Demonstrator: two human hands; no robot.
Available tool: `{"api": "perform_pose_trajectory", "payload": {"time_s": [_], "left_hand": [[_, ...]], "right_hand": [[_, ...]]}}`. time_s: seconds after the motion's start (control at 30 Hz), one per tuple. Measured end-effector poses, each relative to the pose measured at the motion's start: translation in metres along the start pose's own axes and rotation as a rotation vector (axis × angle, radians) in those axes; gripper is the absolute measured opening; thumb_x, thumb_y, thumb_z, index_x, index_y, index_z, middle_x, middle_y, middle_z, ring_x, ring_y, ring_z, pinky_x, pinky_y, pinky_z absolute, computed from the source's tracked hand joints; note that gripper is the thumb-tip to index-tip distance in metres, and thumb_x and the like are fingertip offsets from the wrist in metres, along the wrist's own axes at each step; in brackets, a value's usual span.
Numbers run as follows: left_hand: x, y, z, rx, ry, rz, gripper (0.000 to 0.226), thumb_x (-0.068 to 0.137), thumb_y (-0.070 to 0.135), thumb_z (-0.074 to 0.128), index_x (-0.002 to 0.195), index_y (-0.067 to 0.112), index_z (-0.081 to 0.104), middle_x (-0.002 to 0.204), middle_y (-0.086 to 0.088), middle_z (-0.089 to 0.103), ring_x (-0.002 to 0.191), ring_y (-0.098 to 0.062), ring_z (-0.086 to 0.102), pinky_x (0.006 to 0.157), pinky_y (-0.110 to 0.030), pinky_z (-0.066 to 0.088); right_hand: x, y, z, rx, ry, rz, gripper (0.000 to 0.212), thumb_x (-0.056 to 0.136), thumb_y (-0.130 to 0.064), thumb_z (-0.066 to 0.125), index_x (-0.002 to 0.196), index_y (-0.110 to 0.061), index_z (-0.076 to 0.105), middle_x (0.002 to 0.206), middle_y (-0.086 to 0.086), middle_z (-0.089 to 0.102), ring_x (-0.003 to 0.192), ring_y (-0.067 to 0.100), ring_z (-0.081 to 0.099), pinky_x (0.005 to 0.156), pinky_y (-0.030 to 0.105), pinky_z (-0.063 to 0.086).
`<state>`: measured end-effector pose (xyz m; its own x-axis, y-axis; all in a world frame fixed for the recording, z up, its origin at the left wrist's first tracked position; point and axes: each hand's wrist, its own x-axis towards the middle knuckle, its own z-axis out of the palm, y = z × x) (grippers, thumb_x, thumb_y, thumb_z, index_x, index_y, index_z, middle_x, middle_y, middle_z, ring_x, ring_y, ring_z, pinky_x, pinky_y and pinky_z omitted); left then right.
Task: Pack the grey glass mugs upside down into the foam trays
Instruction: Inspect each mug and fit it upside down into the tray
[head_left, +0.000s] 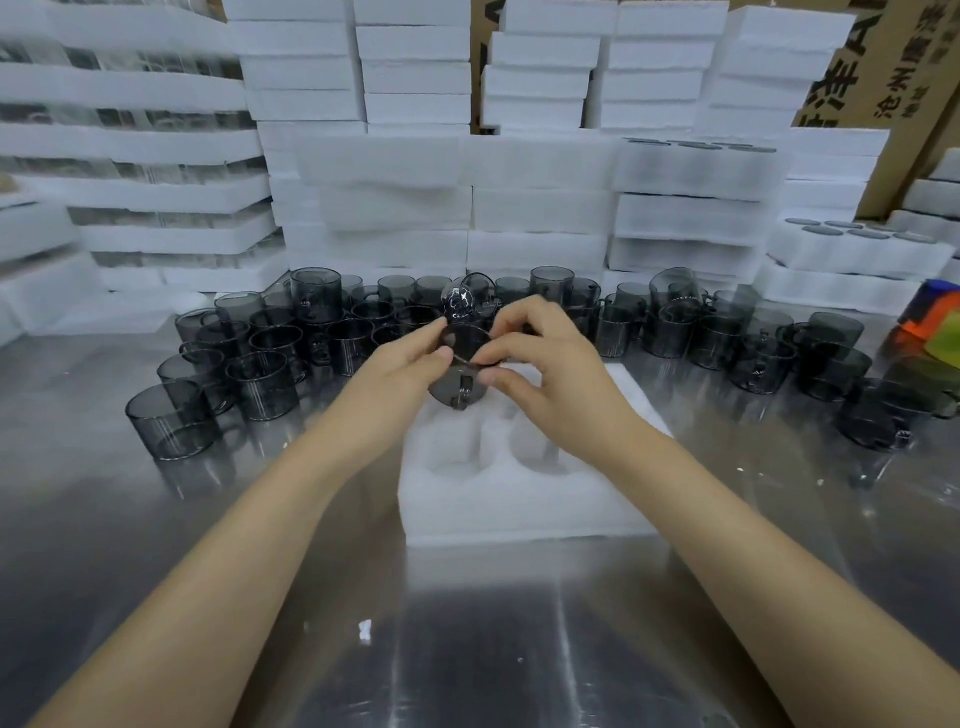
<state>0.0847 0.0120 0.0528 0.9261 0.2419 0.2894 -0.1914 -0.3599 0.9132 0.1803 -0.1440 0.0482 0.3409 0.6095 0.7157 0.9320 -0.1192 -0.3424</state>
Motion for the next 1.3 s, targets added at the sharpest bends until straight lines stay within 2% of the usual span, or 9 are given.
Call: {"api": "perform_pose_trajectory", "payload": {"time_s": [0.1,0.3,0.5,0.73,0.8,0.9,1.03,1.17,1.3], "left_hand": [[0.003,-0.006,0.000,0.059,0.026,-0.110,0.042,0.086,0.050,0.050,0.122,0.032,0.062,0.123,0.015,0.062,0.114,0.001,0.053,0.111,-0.036,0.034],[0.008,-0.018,0.006,0.188,0.162,-0.109,0.040,0.100,0.031,0.046,0.137,0.017,0.053,0.146,0.008,0.044,0.124,0.004,0.036,0.098,-0.016,0.022],[0.002,-0.013,0.010,-0.038,0.063,-0.201,0.041,0.089,0.055,0.045,0.088,0.024,0.073,0.106,-0.001,0.073,0.112,-0.024,0.062,0.108,-0.045,0.039],[0.009,-0.023,0.012,0.004,0.190,-0.235,0.031,0.098,0.014,0.038,0.106,0.002,0.065,0.093,-0.009,0.064,0.088,-0.021,0.056,0.080,-0.033,0.041],[0.011,-0.025,0.010,-0.066,0.176,-0.279,0.032,0.096,0.005,0.040,0.118,0.006,0.063,0.110,-0.008,0.065,0.102,-0.018,0.058,0.093,-0.031,0.042],[0.012,-0.032,0.006,-0.150,0.172,-0.353,0.043,0.097,0.007,0.047,0.139,0.017,0.048,0.138,-0.003,0.054,0.125,-0.020,0.052,0.111,-0.039,0.037],[0.012,-0.041,0.004,-0.203,0.186,-0.301,0.046,0.097,0.012,0.055,0.141,0.021,0.045,0.126,0.002,0.062,0.118,-0.020,0.059,0.107,-0.042,0.042],[0.015,-0.050,0.004,0.025,0.383,-0.141,0.019,0.099,0.019,0.050,0.104,0.027,0.066,0.105,0.006,0.068,0.096,-0.010,0.064,0.088,-0.026,0.048],[0.016,-0.069,-0.001,0.506,0.434,-0.081,0.033,0.092,0.003,0.050,0.120,0.013,0.062,0.116,-0.003,0.050,0.078,-0.010,0.052,0.076,-0.017,0.034]], "right_hand": [[0.002,-0.001,0.002,-0.067,-0.097,-0.038,0.016,0.088,-0.006,0.066,0.102,-0.005,0.072,0.101,0.007,0.063,0.096,0.023,0.058,0.086,0.035,0.047],[0.007,0.002,0.004,-0.146,-0.259,-0.122,0.036,0.091,0.006,0.052,0.126,-0.002,0.061,0.100,0.014,0.062,0.095,0.030,0.057,0.084,0.043,0.048],[0.007,-0.006,0.011,-0.245,-0.215,-0.206,0.025,0.088,0.003,0.058,0.112,0.001,0.069,0.086,0.016,0.063,0.082,0.033,0.059,0.064,0.048,0.052],[0.007,-0.009,0.010,-0.042,-0.303,-0.102,0.028,0.088,0.006,0.058,0.113,-0.001,0.070,0.103,0.016,0.071,0.098,0.034,0.064,0.090,0.041,0.048],[0.006,-0.007,0.009,-0.027,-0.369,-0.034,0.034,0.092,0.005,0.053,0.117,-0.010,0.069,0.115,0.007,0.070,0.111,0.029,0.062,0.098,0.035,0.043],[0.009,-0.005,0.007,-0.089,-0.575,0.107,0.036,0.099,-0.014,0.046,0.130,-0.026,0.060,0.108,-0.019,0.069,0.099,0.013,0.064,0.112,0.040,0.029],[0.007,-0.005,0.006,-0.105,-0.690,0.182,0.042,0.100,-0.035,0.045,0.142,-0.032,0.044,0.150,-0.014,0.039,0.138,0.008,0.035,0.119,0.041,0.003],[0.007,-0.011,0.002,-0.140,-0.663,0.222,0.036,0.098,-0.030,0.048,0.133,-0.035,0.053,0.127,-0.011,0.060,0.103,0.016,0.054,0.106,0.039,0.036],[0.008,-0.005,-0.017,-0.193,-0.650,0.299,0.029,0.091,-0.026,0.056,0.118,-0.033,0.066,0.089,-0.013,0.064,0.090,0.017,0.054,0.081,0.029,0.043]]}}
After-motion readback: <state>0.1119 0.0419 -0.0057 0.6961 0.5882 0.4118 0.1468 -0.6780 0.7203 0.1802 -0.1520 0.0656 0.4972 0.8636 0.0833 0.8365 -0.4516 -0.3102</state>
